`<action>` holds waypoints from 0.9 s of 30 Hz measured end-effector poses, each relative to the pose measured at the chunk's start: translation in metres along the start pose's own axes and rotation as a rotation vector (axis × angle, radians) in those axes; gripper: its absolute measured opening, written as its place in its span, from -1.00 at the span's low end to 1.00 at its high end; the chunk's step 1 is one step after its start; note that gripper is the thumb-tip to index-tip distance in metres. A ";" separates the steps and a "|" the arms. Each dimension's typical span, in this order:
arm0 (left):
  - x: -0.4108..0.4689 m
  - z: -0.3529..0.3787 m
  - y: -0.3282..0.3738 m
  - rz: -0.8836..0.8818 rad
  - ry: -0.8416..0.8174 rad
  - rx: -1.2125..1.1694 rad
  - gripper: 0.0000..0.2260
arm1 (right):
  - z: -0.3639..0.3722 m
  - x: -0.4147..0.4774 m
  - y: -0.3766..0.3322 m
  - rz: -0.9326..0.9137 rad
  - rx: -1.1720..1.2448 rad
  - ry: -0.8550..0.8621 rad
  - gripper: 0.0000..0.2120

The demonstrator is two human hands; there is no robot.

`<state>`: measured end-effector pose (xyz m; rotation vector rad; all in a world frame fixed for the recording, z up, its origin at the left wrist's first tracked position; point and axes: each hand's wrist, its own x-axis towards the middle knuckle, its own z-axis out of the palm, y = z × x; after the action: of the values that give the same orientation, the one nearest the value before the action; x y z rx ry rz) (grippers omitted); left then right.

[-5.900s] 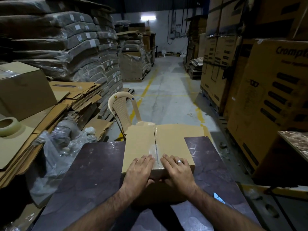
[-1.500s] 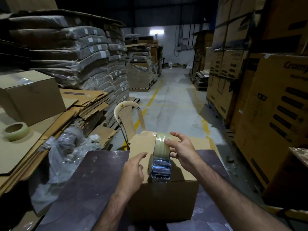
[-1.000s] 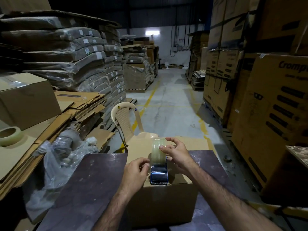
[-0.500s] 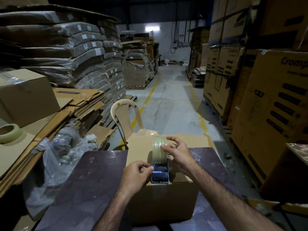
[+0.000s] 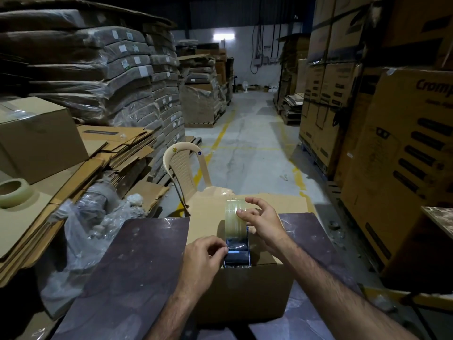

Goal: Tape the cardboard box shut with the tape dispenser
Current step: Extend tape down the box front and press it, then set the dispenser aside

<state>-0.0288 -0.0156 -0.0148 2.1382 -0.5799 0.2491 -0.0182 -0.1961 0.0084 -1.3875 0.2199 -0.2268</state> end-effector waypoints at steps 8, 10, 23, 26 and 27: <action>-0.006 0.005 -0.004 0.070 0.068 -0.001 -0.97 | -0.001 -0.012 0.001 -0.124 -0.314 0.126 -0.61; -0.007 0.005 -0.005 0.086 0.089 -0.004 -0.96 | -0.002 -0.020 -0.003 -0.180 -0.342 0.212 -0.67; -0.011 0.004 -0.016 0.387 0.128 0.259 -0.79 | -0.022 -0.073 0.028 -0.619 -0.959 0.080 -0.67; -0.012 0.005 -0.020 0.418 0.120 0.289 -0.75 | -0.016 -0.070 0.032 -0.617 -1.113 0.039 -0.57; -0.012 0.005 -0.021 0.421 0.118 0.295 -0.74 | -0.014 -0.068 0.032 -0.608 -1.142 0.033 -0.55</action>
<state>-0.0294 -0.0050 -0.0376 2.2411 -0.9706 0.7269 -0.0860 -0.1845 -0.0246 -2.5737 -0.0905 -0.6962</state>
